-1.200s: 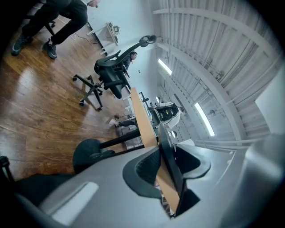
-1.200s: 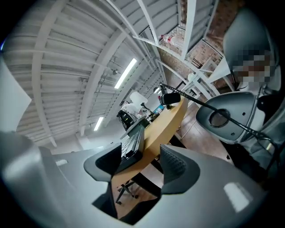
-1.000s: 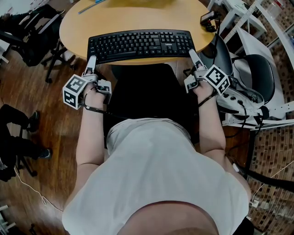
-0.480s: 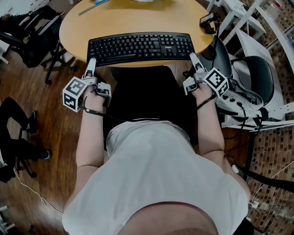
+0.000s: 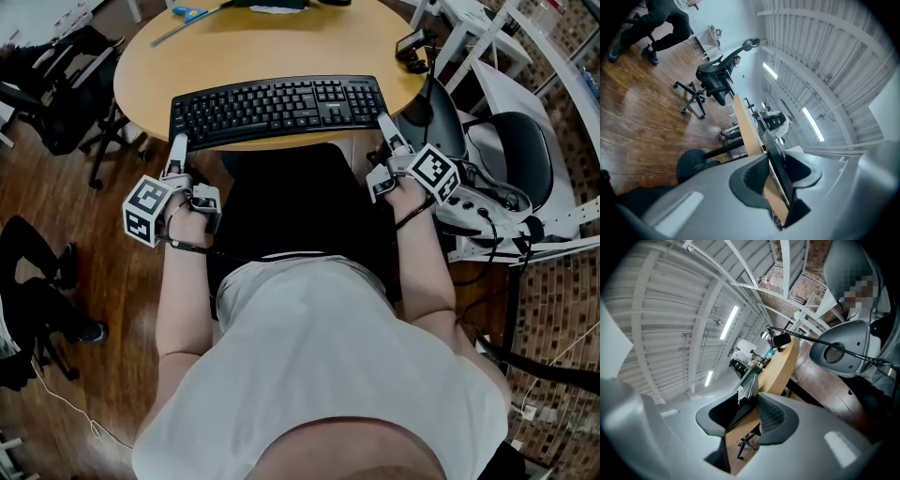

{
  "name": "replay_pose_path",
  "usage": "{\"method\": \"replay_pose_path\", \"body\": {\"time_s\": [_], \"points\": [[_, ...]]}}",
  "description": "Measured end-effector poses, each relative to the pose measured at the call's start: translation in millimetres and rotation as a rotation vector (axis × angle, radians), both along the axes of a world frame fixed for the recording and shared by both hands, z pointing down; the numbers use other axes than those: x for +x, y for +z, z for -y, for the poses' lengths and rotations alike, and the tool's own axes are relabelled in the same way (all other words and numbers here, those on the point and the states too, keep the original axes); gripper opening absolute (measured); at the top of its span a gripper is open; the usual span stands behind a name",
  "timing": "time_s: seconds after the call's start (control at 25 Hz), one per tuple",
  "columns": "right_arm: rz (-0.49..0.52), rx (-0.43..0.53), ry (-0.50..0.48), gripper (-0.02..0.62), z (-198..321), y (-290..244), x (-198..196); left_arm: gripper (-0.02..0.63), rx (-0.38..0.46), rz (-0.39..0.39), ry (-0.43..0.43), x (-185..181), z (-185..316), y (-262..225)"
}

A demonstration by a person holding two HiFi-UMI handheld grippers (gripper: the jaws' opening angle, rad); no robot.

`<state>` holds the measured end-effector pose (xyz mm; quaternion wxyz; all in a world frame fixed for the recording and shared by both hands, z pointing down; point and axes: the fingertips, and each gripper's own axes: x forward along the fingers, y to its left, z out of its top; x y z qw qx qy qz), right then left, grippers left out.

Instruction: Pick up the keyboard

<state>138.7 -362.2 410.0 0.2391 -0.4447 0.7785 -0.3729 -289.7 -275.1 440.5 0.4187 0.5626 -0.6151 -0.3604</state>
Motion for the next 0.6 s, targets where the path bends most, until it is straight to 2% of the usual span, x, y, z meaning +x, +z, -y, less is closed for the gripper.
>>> {"method": "replay_pose_path", "body": {"time_s": [0.6], "points": [[-0.001,0.095,0.007,0.133,-7.8,-34.6,4.5,0.117,0.077,-0.002,0.0,4.5,-1.2,-28.1]]}}
